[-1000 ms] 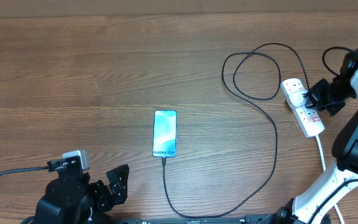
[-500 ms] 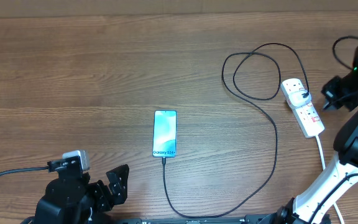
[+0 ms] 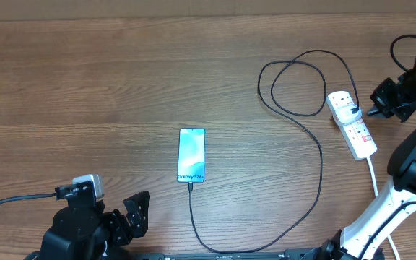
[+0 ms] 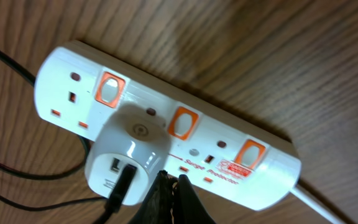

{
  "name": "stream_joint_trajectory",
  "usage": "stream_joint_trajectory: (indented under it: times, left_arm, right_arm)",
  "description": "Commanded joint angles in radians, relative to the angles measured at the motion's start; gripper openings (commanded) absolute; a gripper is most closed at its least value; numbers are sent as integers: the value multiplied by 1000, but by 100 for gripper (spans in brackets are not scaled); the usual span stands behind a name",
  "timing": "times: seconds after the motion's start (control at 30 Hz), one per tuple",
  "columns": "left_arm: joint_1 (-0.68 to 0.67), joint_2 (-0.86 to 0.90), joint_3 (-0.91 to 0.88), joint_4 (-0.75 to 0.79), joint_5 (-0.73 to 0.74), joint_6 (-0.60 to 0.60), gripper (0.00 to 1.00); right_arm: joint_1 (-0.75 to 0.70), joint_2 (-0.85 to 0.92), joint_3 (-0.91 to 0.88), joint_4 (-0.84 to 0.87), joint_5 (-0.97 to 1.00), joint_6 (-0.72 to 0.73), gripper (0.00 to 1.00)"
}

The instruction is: Plug charger to phone and switch on socket

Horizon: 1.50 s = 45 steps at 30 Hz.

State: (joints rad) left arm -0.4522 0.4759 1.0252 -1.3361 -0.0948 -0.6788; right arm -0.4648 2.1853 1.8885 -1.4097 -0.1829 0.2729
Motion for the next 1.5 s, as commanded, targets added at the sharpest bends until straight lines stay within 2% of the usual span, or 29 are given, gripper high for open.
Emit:
stream_joint_trajectory:
  times: [0.0, 0.9, 1.23, 1.47]
  left_arm:
    - [-6, -5, -4, 2, -12, -9, 100]
    - [-6, -5, -4, 2, -12, -9, 100]
    - [-6, -5, -4, 2, -12, -9, 100]
    - [-6, -5, -4, 2, -12, -10, 100]
  right_arm:
    - [12, -8, -38, 20, -28, -23, 4]
    - [12, 5, -112, 110, -15, -15, 4]
    - [17, 6, -258, 237, -29, -12, 4]
    - [13, 3, -241, 194, -19, -12, 4]
